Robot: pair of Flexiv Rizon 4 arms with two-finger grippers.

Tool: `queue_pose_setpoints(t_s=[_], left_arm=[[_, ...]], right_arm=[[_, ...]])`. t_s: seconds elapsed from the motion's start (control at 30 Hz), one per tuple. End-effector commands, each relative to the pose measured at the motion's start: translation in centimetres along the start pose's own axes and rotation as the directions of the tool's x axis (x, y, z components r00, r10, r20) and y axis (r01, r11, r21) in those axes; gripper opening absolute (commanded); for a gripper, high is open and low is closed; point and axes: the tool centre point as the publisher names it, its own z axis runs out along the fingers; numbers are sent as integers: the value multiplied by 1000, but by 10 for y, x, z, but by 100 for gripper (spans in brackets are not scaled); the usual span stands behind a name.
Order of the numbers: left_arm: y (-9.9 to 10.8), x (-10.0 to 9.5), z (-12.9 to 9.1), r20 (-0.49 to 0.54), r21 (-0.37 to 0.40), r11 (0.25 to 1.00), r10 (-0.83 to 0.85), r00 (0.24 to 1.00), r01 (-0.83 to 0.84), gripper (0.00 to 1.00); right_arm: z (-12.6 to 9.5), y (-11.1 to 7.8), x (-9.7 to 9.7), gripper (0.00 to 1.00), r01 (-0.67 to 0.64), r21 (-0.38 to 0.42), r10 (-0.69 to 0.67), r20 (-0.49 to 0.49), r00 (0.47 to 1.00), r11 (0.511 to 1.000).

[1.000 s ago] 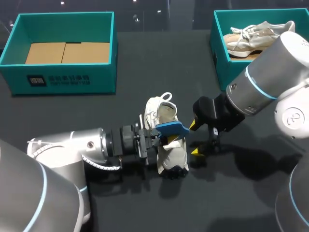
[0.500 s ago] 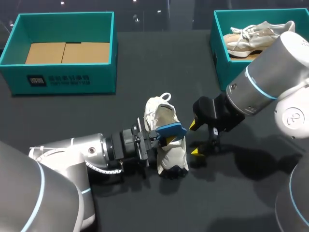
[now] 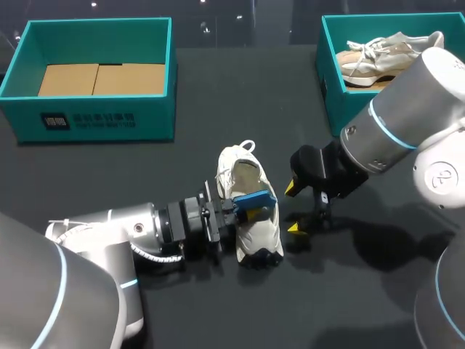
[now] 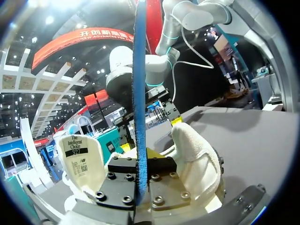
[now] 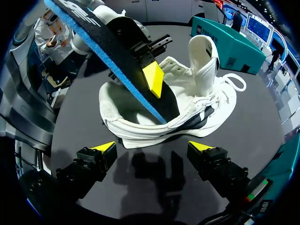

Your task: Take the shoe out of the shoebox, open the shoe tongue, remove and reinsert the insole, then place the shoe into the shoebox

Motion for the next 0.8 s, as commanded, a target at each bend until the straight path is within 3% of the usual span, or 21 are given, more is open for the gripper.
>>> queue_pose_setpoints(t_s=[0.03,0.3,0.47,0.5,0.7,0.8], left_arm=[[12,-3,7,-8,-21,1000,-2,1000,2,0],[21,-7,8,-16,-60,998,8,1000,-9,0],[14,-8,6,-17,-61,998,5,1000,-6,0],[12,-8,5,-16,-61,998,5,1000,-6,7],[4,-7,2,-18,-55,999,4,1000,-5,24],[-2,-7,0,-14,-48,999,7,1000,-8,27]], right_arm=[[1,0,0,100,0,0,0,1,1000,1000],[1,0,0,100,0,0,0,1,1000,1000],[1,0,0,100,0,0,0,1,1000,1000],[1,0,0,100,0,0,0,1,1000,1000],[1,0,0,100,0,0,0,1,1000,1000],[1,0,0,100,0,0,0,1,1000,1000]])
